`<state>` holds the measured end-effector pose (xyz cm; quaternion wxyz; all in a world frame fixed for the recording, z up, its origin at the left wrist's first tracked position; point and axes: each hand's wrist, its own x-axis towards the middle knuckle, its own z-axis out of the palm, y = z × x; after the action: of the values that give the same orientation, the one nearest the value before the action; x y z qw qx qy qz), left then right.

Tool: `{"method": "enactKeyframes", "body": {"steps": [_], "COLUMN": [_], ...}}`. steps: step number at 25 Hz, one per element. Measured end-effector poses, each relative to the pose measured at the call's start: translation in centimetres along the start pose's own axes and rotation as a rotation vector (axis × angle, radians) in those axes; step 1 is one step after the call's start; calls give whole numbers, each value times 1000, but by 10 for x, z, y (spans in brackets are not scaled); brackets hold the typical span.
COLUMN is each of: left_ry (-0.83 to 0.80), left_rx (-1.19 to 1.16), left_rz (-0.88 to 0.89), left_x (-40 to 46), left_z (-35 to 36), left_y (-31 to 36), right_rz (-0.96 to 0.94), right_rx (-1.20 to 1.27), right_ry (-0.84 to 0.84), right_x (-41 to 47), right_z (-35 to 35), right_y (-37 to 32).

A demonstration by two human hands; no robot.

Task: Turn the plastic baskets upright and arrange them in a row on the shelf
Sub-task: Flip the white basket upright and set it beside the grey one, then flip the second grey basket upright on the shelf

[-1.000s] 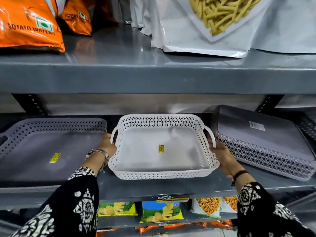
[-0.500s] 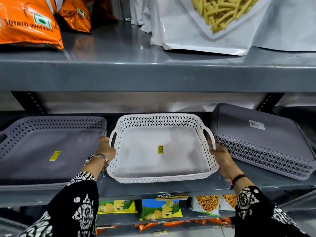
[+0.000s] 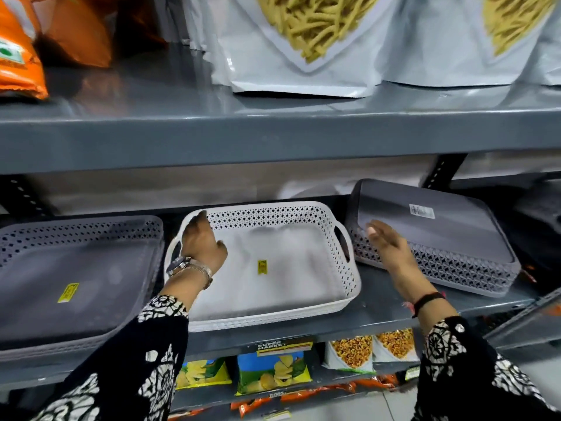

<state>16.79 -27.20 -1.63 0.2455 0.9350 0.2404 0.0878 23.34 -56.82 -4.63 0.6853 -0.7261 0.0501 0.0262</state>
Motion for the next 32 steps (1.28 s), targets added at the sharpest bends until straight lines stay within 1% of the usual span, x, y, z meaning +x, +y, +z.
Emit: {"method": "enactKeyframes", "body": {"steps": [3, 6, 8, 10, 11, 13, 17, 19, 21, 23, 25, 26, 28, 29, 30, 32], "left_ry": [-63, -190, -265, -320, -335, -353, -365, -343, -353, -356, -402, -442, -425, -400, -393, -394], "left_rx": [-144, -295, -419, -482, -501, -511, -355, -337, -306, -316, -487, -602, -927, -1104, -1235, -1376], "left_rz": [59, 129, 116, 95, 82, 68, 8, -23, -120, -187, -203, -223, -258, -278, -309, -332], "left_x": [1, -1, -2, 2, 6, 13, 30, 36, 38, 36, 32, 31, 38, 35, 31, 22], "left_z": [19, 55, 78, 107, 121, 145, 177, 184, 187, 188, 187, 187, 185, 177, 166, 144], "left_y": [51, 119, 161, 199, 213, 234, 254, 258, 259, 258, 256, 254, 252, 256, 261, 266], "right_rz": [-57, -77, -80, -77, -81, -32, 156, 214, 265, 262, 204, 134, -9, -48, -68, -50], "right_rx": [-41, -144, -269, -420, -459, -503, -321, -313, -300, -234, -175, -116, 49, 71, 74, 59], "right_ry": [101, 260, 308, 337, 334, 318, 163, 114, 75, 70, 91, 93, 13, -31, -68, -97], "right_x": [17, 41, 56, 71, 77, 94, 124, 136, 142, 145, 144, 146, 145, 146, 145, 140], "right_z": [-47, -115, -154, -194, -208, -234, -259, -266, -271, -273, -274, -276, -283, -288, -292, -297], "right_y": [-9, -7, -3, 3, 5, 14, 34, 43, 48, 50, 45, 43, 24, 16, 7, -2]}}
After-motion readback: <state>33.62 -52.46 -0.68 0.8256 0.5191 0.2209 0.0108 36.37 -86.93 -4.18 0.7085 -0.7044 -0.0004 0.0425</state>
